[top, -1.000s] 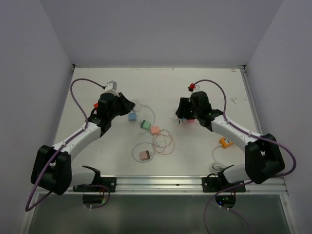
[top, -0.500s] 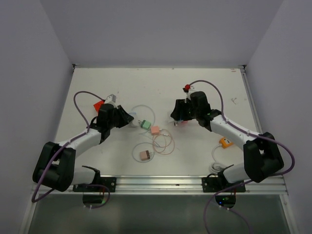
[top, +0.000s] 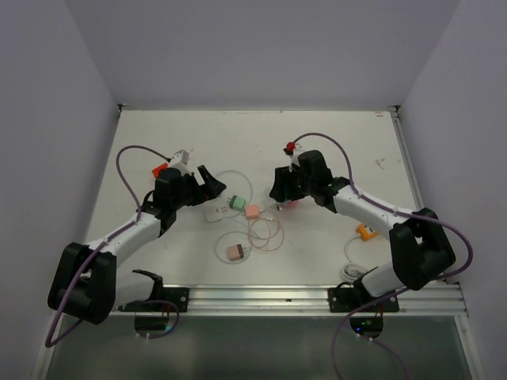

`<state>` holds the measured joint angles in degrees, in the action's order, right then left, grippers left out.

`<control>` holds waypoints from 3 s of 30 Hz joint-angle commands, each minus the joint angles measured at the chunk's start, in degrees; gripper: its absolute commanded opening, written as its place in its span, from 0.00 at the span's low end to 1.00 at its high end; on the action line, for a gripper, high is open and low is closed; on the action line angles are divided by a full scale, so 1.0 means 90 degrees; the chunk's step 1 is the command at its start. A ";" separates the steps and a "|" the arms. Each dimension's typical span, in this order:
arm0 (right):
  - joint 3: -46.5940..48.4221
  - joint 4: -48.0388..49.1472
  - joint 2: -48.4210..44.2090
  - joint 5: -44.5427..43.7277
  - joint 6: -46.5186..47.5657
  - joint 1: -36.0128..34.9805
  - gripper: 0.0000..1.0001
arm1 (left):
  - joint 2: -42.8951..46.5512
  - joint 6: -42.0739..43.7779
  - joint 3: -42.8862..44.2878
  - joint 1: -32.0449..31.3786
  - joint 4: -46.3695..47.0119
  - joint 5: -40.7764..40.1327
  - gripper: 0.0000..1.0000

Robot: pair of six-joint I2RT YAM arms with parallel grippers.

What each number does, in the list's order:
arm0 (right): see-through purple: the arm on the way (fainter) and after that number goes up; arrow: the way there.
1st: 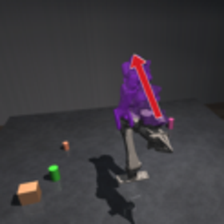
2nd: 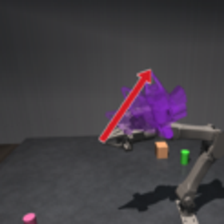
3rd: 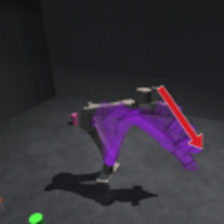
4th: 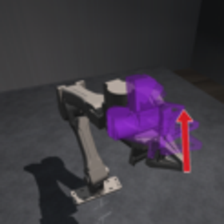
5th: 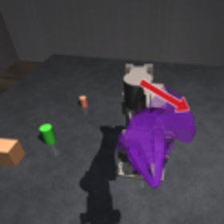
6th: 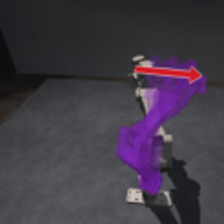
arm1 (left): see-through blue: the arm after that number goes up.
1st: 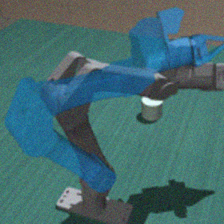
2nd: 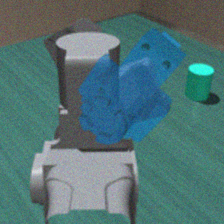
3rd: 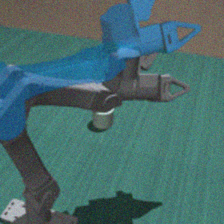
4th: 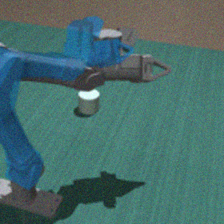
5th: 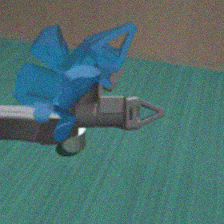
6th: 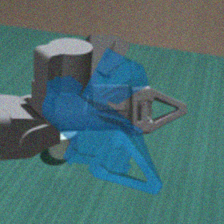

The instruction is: Pull the plug off the socket

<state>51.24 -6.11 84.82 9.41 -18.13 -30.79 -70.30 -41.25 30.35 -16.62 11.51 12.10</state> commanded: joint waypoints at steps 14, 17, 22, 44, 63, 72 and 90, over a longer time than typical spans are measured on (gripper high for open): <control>0.1640 -0.1733 0.1269 -0.1544 -0.0036 -0.0281 0.00 | 0.0155 0.0307 0.0192 -0.0038 0.0118 0.0414 0.94; 0.1718 -0.1821 0.1425 -0.1544 -0.0095 -0.0281 0.00 | 0.0165 0.0394 0.0192 -0.0086 0.0128 0.0414 0.94; 0.1806 -0.1919 0.1426 -0.1514 -0.0153 -0.0319 0.38 | 0.0175 0.0521 0.0183 -0.0204 0.0245 0.0394 0.95; 0.2382 -0.2758 0.0585 -0.2284 -0.0524 -0.0944 0.58 | 0.0116 0.1117 0.0183 -0.1053 0.0928 0.0082 0.95; 0.2988 -0.3578 0.1299 -0.2999 -0.0535 -0.1208 0.14 | -0.0264 0.2659 -0.0334 -0.2038 0.3308 0.0179 0.96; 0.2861 -0.3598 0.0733 -0.2852 0.0315 -0.1199 0.00 | -0.0568 0.3548 -0.0608 -0.2868 0.3760 -0.0269 0.99; 0.2314 -0.2945 -0.0644 -0.1115 0.0725 -0.1208 0.00 | -0.0558 0.4818 -0.0530 -0.3631 0.3887 -0.1315 1.00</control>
<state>72.69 -37.08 82.39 -5.17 -13.69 -41.36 -75.92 -2.04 25.15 -48.73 41.56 2.96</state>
